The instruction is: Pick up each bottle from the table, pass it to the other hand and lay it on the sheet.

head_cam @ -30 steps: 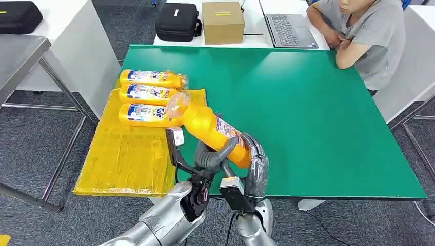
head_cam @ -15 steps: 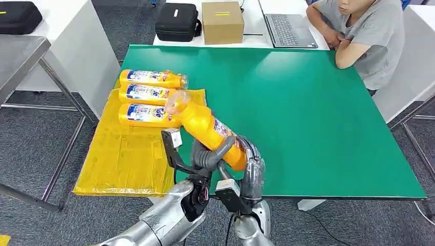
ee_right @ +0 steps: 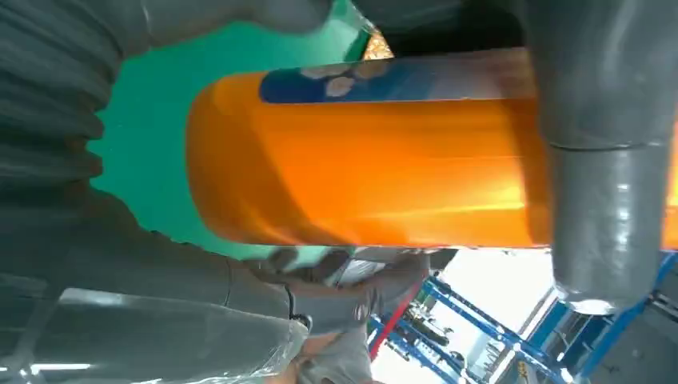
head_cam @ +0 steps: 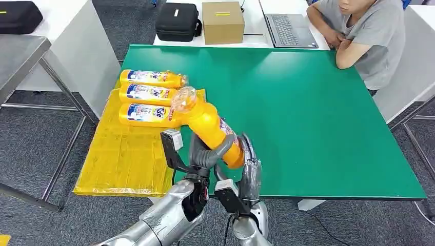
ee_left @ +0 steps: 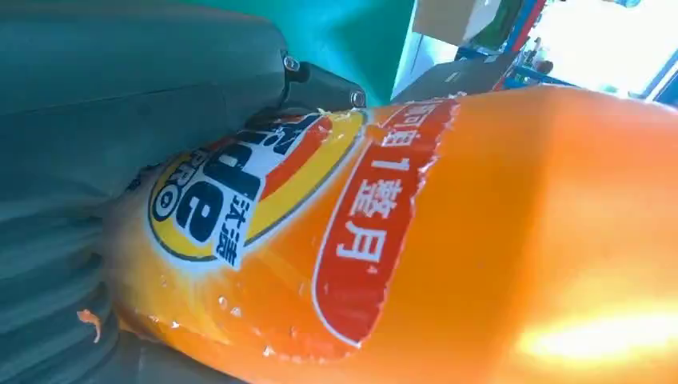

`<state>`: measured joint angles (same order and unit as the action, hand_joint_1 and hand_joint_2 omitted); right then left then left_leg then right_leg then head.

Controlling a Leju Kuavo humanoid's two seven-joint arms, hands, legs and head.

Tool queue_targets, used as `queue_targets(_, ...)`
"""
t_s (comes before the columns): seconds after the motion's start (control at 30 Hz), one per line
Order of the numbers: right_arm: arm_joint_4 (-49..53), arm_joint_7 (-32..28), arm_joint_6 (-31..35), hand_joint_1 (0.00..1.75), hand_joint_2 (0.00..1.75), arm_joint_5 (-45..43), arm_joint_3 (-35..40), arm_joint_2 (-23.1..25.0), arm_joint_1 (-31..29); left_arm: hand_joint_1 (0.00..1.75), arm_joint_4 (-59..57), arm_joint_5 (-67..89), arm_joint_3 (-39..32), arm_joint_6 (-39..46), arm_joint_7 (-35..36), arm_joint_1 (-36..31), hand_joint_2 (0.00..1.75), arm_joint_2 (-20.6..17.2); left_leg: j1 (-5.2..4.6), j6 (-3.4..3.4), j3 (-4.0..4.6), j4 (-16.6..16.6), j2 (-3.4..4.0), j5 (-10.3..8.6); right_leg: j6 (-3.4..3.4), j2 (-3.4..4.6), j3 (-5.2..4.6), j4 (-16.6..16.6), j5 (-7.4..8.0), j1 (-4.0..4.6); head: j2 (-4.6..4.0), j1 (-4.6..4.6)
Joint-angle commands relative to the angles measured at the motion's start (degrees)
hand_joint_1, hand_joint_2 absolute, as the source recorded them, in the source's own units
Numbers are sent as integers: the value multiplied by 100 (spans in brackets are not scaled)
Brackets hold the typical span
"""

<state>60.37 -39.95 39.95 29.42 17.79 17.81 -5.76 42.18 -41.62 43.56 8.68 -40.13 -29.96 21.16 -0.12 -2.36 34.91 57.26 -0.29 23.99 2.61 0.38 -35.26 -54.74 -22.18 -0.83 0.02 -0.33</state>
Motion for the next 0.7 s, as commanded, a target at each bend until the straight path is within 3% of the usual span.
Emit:
queue_targets(0.03, -527, -5, 5, 0, 175, -258, 79, -165, -188, 175, -198, -103, -125, -319, 53, -146, 175, -116, 2, 10, -29, -5, 9, 10, -8, 5, 26, 4, -9, 2, 0, 2)
queue_targets(0.5, -481, -5, 5, 0, 175, -236, -99, -141, -136, 175, -357, 99, -252, -208, 13, -207, 175, -116, 3, 12, -34, -4, 9, 13, -11, 3, 32, 3, -11, 4, -2, 2)
queue_targets(0.7, -401, -5, 5, 0, 175, -217, -279, -182, -34, 175, -254, 1850, -536, 1285, 13, -206, 175, -261, 4, 13, -39, -8, 10, 12, -11, 4, 35, 6, -11, 5, 0, 0)
